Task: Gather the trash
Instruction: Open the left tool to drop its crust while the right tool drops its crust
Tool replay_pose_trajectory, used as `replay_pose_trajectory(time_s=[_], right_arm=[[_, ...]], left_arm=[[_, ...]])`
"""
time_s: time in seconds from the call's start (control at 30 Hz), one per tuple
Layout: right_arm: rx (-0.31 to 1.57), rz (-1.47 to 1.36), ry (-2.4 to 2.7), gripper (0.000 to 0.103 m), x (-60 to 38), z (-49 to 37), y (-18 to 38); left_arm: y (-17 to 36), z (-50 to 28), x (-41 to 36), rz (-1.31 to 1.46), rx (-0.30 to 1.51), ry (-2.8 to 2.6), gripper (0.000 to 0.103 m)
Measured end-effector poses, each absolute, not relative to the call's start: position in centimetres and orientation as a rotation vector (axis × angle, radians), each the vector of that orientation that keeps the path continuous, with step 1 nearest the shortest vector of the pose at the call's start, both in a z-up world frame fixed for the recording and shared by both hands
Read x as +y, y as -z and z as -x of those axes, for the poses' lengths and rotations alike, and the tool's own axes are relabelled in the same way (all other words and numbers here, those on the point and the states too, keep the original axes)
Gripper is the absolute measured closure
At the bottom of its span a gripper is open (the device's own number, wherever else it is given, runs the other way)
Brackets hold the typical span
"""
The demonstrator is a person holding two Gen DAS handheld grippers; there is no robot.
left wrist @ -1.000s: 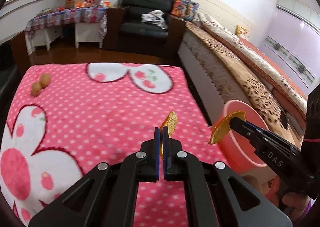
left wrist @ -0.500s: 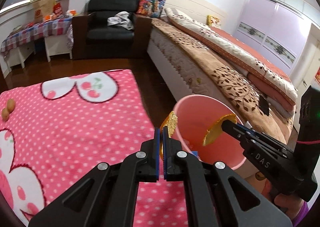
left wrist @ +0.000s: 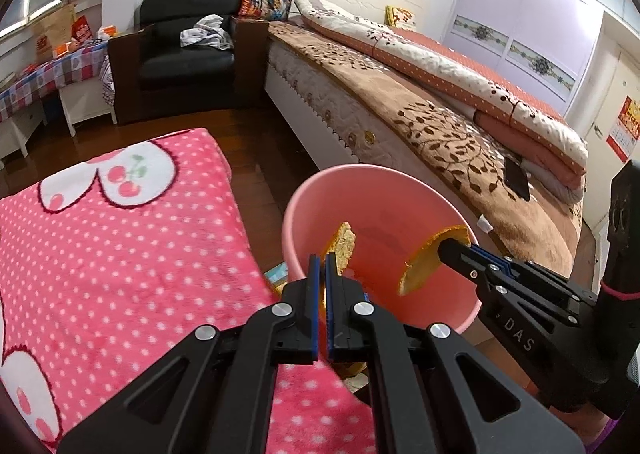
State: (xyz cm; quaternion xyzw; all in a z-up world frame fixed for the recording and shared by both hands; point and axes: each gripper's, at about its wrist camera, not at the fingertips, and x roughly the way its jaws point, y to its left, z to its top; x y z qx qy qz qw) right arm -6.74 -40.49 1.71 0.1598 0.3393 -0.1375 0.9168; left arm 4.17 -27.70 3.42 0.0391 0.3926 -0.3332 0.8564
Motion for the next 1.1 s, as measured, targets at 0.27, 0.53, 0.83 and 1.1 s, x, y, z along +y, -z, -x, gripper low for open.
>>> replay_pose_trajectory(time_s=[0.27,0.53,0.83,1.1], right_arm=[[0.715,-0.349,0.315,0.099,-42.0,7.3,-0.7],[0.733,-0.359,0.330,0.099,-42.7,7.4,0.1],[0.756,-0.355,0.344,0.099,-43.0,7.1,1.2],[0.765,-0.356,0.364,0.098,-43.5,6.9,1.7]], left_arm=[[-2.3,-4.0,-29.9,-0.121,0.841,0.725,0.101],[-0.9,-4.1,-31.6,-0.159,0.863,0.739,0.101],[0.3,-4.4,-32.6,-0.182,0.889,0.747,0.101],[0.7,-4.7,-32.9,-0.159,0.904,0.764,0.101]])
